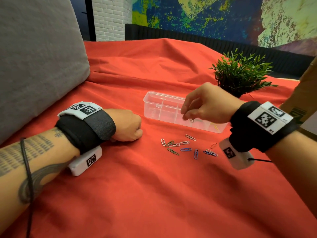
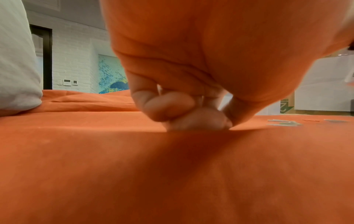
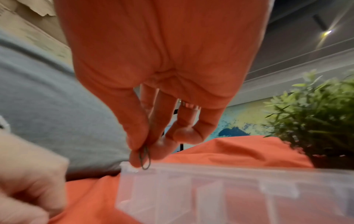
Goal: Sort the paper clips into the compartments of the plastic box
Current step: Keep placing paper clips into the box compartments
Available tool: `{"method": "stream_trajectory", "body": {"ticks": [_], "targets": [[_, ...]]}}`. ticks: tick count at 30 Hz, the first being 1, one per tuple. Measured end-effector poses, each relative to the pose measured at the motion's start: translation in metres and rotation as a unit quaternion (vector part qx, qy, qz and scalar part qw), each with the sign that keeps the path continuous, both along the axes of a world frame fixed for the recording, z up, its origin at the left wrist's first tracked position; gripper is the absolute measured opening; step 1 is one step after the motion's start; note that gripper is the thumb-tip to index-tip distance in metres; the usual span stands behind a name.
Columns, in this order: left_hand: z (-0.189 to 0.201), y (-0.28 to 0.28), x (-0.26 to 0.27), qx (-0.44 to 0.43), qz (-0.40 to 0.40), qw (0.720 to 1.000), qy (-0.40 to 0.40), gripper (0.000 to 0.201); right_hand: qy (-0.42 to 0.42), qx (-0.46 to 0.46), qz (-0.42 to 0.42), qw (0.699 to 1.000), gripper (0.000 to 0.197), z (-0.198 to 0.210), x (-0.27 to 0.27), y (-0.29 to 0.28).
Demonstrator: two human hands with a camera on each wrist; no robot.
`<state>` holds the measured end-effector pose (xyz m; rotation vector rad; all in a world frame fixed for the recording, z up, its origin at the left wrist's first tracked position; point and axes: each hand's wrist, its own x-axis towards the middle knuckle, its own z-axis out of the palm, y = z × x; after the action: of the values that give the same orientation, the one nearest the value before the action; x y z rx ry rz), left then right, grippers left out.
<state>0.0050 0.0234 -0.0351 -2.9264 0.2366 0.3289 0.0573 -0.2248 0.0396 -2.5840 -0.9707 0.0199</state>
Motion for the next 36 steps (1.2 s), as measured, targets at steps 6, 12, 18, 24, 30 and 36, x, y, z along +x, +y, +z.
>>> {"method": "stream_trajectory", "body": {"ticks": [6, 12, 18, 24, 30, 36], "targets": [[0.002, -0.003, -0.002, 0.006, -0.004, 1.0, -0.002, 0.044, -0.115, 0.095, -0.113, 0.982, 0.009, 0.002, 0.026, -0.032], [0.003, -0.003, -0.003, 0.002, 0.005, 1.0, 0.0, 0.045, -0.156, 0.095, -0.161, 0.97, 0.007, -0.017, 0.046, -0.034], [0.003, -0.005, -0.003, -0.001, 0.009, 1.0, -0.002, 0.044, -0.135, 0.07, -0.169, 0.974, 0.004, -0.033, 0.056, -0.037], [0.003, -0.004, -0.002, 0.0, 0.009, 1.0, 0.006, 0.046, -0.189, 0.144, -0.166, 0.957, 0.006, -0.027, 0.041, -0.043], [0.003, -0.005, -0.002, -0.004, 0.011, 1.0, 0.003, 0.044, -0.174, 0.111, -0.053, 0.977, 0.006, -0.032, -0.007, -0.019], [0.001, -0.003, 0.0, -0.001, 0.004, 1.0, -0.006, 0.045, -0.078, -0.077, 0.066, 0.992, 0.019, -0.04, -0.034, 0.013]]}}
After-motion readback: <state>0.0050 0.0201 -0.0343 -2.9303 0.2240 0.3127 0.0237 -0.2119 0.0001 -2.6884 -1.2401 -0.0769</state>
